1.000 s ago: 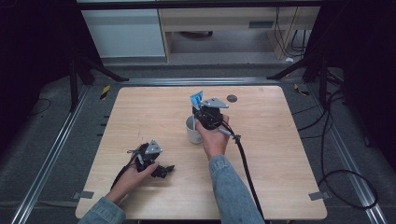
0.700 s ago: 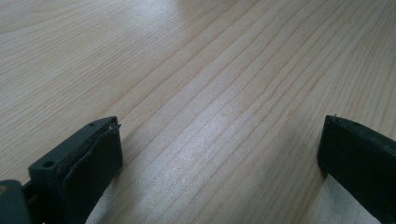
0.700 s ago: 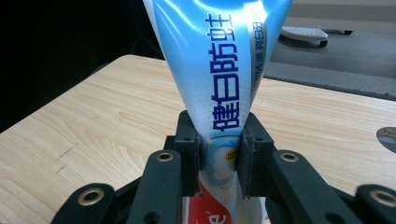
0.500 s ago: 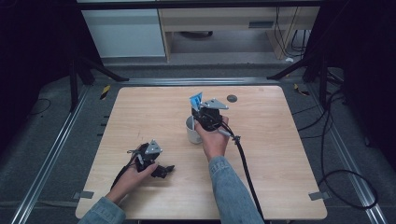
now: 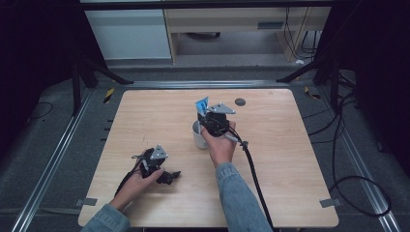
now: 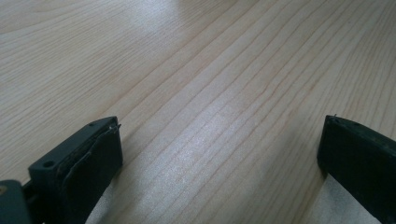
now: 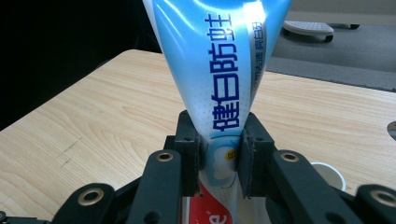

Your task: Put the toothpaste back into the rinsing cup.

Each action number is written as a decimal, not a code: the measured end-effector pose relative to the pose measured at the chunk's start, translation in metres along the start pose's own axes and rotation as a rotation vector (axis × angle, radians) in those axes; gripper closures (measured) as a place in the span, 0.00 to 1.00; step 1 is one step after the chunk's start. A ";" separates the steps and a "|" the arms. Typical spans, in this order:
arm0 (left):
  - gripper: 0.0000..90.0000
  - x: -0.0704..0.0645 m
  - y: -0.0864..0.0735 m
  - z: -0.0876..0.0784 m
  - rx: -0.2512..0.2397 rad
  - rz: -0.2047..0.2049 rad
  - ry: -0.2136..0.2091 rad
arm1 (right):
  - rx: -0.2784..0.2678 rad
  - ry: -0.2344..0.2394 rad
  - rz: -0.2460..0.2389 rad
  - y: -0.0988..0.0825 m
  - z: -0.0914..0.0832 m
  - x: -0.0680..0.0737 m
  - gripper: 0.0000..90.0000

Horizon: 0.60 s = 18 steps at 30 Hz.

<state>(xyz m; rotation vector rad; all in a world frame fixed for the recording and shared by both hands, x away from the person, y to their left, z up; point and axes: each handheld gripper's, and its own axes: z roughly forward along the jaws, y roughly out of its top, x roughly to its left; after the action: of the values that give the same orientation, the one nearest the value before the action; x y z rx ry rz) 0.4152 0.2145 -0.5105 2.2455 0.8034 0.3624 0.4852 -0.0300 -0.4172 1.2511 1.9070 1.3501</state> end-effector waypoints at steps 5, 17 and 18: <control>0.00 0.000 0.000 0.000 0.000 0.000 0.000 | -0.001 0.000 0.004 0.000 0.000 -0.001 0.81; 0.00 0.000 0.000 0.000 0.000 0.001 0.000 | 0.002 0.003 0.025 0.000 0.000 -0.005 0.80; 0.00 0.000 0.000 0.000 0.000 0.000 0.000 | 0.001 0.004 0.030 0.000 0.000 -0.005 0.80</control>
<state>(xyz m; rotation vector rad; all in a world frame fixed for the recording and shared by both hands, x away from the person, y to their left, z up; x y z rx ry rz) 0.4153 0.2145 -0.5105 2.2458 0.8028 0.3624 0.4876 -0.0344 -0.4174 1.2835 1.8989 1.3676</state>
